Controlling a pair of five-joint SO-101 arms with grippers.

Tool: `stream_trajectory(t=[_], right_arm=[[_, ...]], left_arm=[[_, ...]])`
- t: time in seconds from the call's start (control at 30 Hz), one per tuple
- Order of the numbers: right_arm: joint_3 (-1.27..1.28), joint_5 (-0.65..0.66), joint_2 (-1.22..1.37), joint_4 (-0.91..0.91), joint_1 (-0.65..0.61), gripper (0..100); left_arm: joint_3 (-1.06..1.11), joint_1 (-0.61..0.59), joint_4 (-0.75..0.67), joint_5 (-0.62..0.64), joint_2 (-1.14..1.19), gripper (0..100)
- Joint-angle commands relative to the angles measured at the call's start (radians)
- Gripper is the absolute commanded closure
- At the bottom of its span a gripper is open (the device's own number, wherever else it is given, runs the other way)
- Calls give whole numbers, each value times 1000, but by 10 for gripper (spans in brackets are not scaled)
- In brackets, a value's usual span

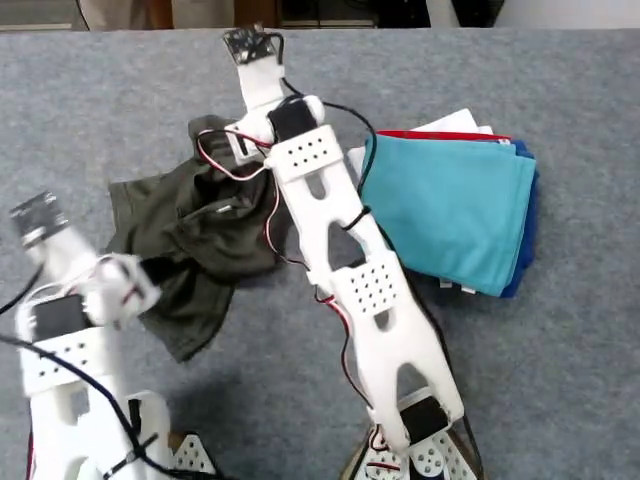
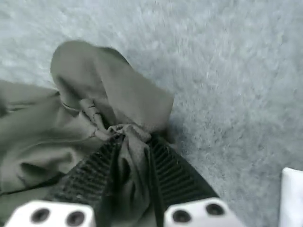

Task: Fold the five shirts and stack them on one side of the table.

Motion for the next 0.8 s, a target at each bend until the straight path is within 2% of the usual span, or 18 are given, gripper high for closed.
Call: stream_trajectory(t=[0.0, 0.13, 0.2, 0.37, 0.63, 0.77], right_arm=[[-8, -2, 41, -25, 41, 997], [-8, 97, 108, -25, 94, 997], [-12, 140, 128, -23, 119, 997], [-73, 147, 148, -5, 124, 997], [-74, 152, 156, -32, 117, 997], [-74, 152, 156, -31, 117, 997]], left_arm=[[-54, 161, -138, 46, 4, 695], [-100, 203, -261, 52, 128, 767], [-172, 199, -265, 55, 246, 758], [-440, 153, -259, 115, 544, 757], [-600, 127, -112, -74, 754, 761], [-621, 126, -61, -86, 753, 761]])
